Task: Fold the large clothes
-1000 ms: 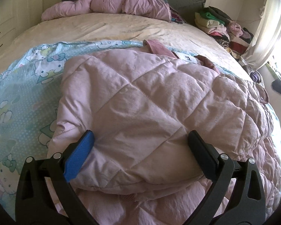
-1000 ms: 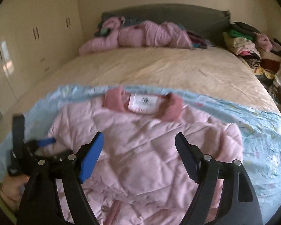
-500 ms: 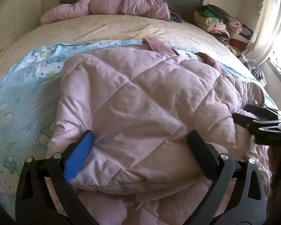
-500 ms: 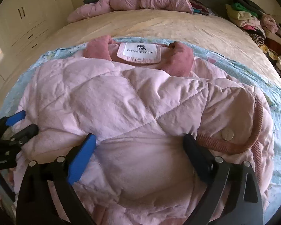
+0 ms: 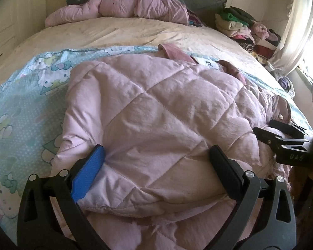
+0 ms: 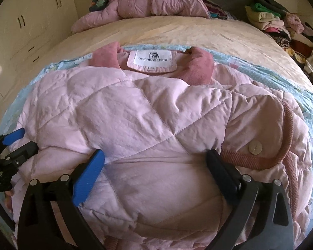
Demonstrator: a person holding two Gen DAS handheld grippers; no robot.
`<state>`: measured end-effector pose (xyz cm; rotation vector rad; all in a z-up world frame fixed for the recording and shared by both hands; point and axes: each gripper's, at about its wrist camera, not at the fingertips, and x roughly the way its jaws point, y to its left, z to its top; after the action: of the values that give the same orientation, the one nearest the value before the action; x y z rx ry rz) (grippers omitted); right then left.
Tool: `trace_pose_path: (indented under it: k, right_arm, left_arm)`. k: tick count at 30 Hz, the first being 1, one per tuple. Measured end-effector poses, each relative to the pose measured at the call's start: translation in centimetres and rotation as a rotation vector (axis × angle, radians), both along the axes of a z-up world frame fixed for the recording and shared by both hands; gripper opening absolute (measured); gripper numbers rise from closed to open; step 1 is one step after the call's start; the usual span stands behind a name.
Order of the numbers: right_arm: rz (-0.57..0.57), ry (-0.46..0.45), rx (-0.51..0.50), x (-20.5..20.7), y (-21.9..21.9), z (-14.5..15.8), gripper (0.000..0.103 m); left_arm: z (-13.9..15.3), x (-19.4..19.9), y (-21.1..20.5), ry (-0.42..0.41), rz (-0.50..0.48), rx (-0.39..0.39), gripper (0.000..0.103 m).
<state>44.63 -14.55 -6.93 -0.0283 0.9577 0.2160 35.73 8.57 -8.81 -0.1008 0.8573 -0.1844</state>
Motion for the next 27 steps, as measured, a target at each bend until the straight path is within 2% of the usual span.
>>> trace_pose_path:
  k: [12,21,24,27]
  right_arm:
    - [-0.048,-0.015,0.088,-2.5,-1.5,3.0,0.099]
    - [-0.08,-0.02,0.145,-5.0,-3.2,5.0,0.099]
    - [-0.098,-0.039,0.144,-6.0,-3.8,6.0,0.099]
    - [-0.11,-0.102,0.112,-7.7,-4.3,7.7,0.099]
  left_arm:
    - [1.8,-1.1,0.3,-0.001,0.016,-0.005,0.094]
    - [4.1,-3.0,1.0,-0.05,0.033,-0.023,0.094]
    - [4.7,-3.6,1.2,-0.063,0.046,-0.023,0.094]
    - [5.5,-4.5,1.2,-0.085,0.061,0.009,0.094]
